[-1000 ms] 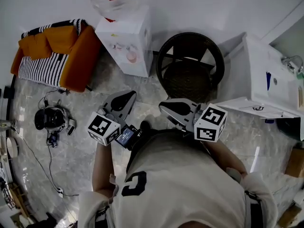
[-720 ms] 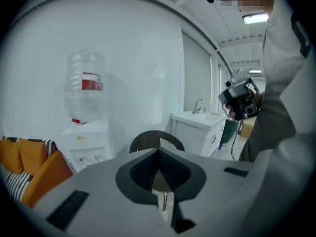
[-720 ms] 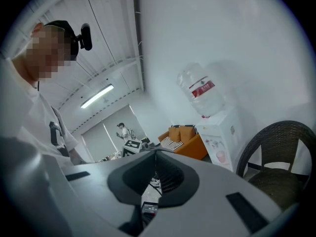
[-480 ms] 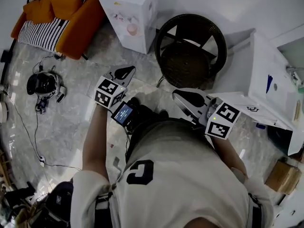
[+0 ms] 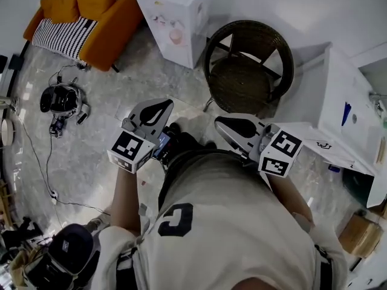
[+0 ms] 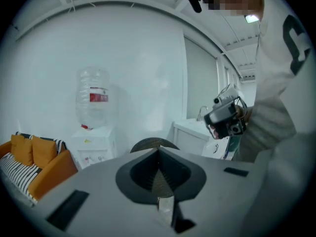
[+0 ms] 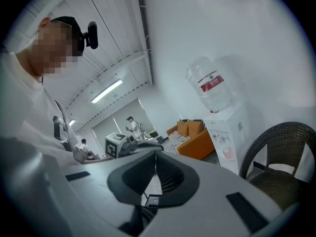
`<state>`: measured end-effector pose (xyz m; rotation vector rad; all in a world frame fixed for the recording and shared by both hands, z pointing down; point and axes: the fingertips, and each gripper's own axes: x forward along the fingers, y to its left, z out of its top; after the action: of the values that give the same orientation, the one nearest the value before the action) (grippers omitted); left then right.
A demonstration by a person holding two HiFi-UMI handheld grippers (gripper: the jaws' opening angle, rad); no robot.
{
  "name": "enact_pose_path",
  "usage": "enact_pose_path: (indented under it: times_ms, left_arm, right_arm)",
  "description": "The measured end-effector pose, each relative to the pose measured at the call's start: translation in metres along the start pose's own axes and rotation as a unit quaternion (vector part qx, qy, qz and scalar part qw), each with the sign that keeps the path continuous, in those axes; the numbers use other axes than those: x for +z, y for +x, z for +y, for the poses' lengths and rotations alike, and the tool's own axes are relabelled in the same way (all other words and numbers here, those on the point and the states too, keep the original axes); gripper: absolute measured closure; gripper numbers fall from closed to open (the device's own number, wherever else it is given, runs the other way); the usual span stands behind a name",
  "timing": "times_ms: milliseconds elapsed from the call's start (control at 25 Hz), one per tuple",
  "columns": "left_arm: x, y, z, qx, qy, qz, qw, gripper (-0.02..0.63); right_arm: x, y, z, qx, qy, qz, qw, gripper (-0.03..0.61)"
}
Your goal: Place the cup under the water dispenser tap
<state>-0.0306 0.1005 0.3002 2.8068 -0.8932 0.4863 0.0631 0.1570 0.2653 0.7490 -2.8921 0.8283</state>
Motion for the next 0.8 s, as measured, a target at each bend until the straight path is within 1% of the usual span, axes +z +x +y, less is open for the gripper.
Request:
enact_pose_path:
  times_ms: [80,240,360,440,640,800]
  left_arm:
    - [0.020,-0.005,-0.011,0.001,0.004,-0.015,0.9999,0.557]
    - [0.046,-0.013,-0.035,0.002,0.017,-0.005,0.9998,0.557]
    - [0.061,-0.018,-0.057,-0.009,0.029,-0.016,0.9994,0.557]
    - [0.062,-0.022,-0.067,-0.012,0.023,-0.015,0.9995,0.557]
    - [0.050,-0.032,-0.075,-0.005,-0.004,0.003,1.0000,0.557]
    - [0.046,-0.043,-0.069,-0.013,-0.006,0.003,0.9999,0.557]
  right_arm:
    - [0.001,-0.002,0.002,0.008,0.004,-0.006,1.000,0.549]
    - [-0.003,-0.008,0.006,0.016,0.025,-0.018,0.999,0.549]
    - [-0.011,-0.007,0.006,0.020,0.048,-0.017,0.999,0.549]
    - [-0.017,-0.005,0.006,0.018,0.058,-0.010,0.998,0.549]
    - [-0.037,0.004,0.000,-0.017,0.086,0.024,0.996,0.549]
    - [-0.039,0.010,0.006,-0.025,0.090,0.019,0.995,0.549]
